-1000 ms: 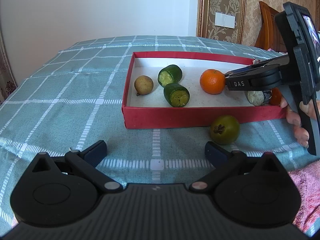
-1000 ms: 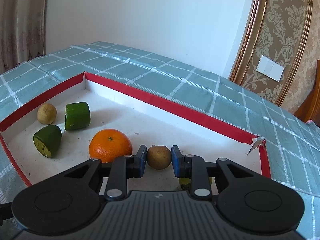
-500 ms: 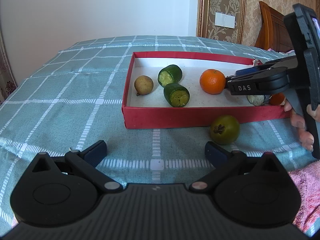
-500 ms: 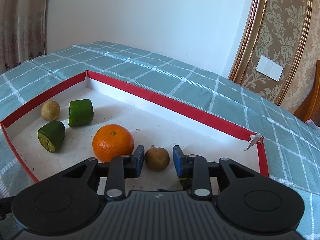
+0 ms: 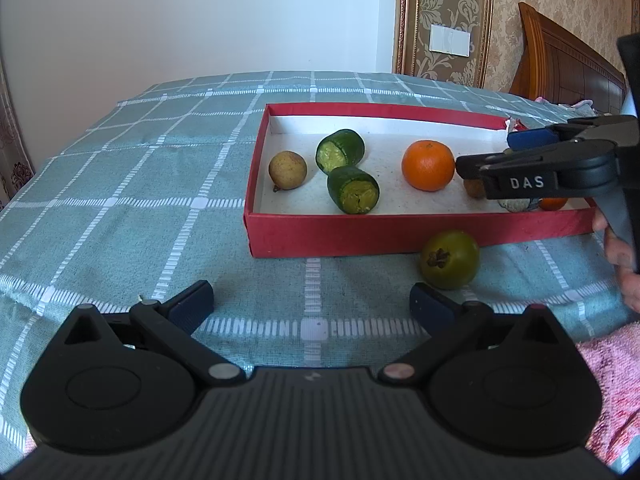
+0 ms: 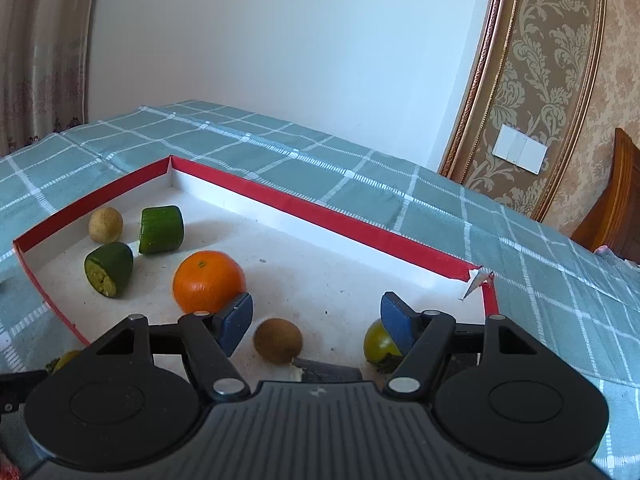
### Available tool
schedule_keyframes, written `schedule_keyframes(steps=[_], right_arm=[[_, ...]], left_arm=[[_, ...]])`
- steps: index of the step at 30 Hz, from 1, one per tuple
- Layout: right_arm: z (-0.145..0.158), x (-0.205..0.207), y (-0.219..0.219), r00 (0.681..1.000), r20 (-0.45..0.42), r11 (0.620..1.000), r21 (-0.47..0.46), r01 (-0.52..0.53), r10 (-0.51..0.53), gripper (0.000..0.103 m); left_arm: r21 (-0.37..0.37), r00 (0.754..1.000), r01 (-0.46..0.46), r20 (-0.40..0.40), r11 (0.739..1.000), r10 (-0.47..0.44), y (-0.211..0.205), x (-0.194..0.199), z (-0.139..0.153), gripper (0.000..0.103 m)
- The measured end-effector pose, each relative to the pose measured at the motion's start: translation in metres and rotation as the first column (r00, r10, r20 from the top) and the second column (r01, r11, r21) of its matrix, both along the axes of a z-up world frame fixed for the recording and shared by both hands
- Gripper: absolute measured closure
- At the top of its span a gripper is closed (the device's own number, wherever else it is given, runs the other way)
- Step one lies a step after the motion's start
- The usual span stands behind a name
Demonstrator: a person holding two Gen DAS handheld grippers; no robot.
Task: Organize fruits
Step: 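Carry the kiwi into the red tray and open the right gripper, then withdraw the right gripper while moving the left gripper to the green fruit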
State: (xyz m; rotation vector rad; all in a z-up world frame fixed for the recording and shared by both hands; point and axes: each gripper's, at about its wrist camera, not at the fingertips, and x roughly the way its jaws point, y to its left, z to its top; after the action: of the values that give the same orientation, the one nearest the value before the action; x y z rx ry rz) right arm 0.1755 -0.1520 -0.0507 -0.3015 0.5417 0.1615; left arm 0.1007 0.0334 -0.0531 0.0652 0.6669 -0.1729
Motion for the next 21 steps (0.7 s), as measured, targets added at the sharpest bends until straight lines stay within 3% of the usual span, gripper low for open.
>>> schedule_keyframes(steps=[7,21], right_arm=[[0.005,-0.014,-0.007,1.0,0.012,1.0,0.028,-0.007,0.007,0.029],[0.007,-0.091,-0.051,0.998,0.06,0.995,0.1,-0.021,0.015,0.015]], left_arm=[[0.0,1.0,0.0,0.0,1.0,0.0,0.0,0.0,0.0,0.0],[0.0,1.0,0.0,0.0,1.0,0.0,0.0,0.0,0.0,0.0]])
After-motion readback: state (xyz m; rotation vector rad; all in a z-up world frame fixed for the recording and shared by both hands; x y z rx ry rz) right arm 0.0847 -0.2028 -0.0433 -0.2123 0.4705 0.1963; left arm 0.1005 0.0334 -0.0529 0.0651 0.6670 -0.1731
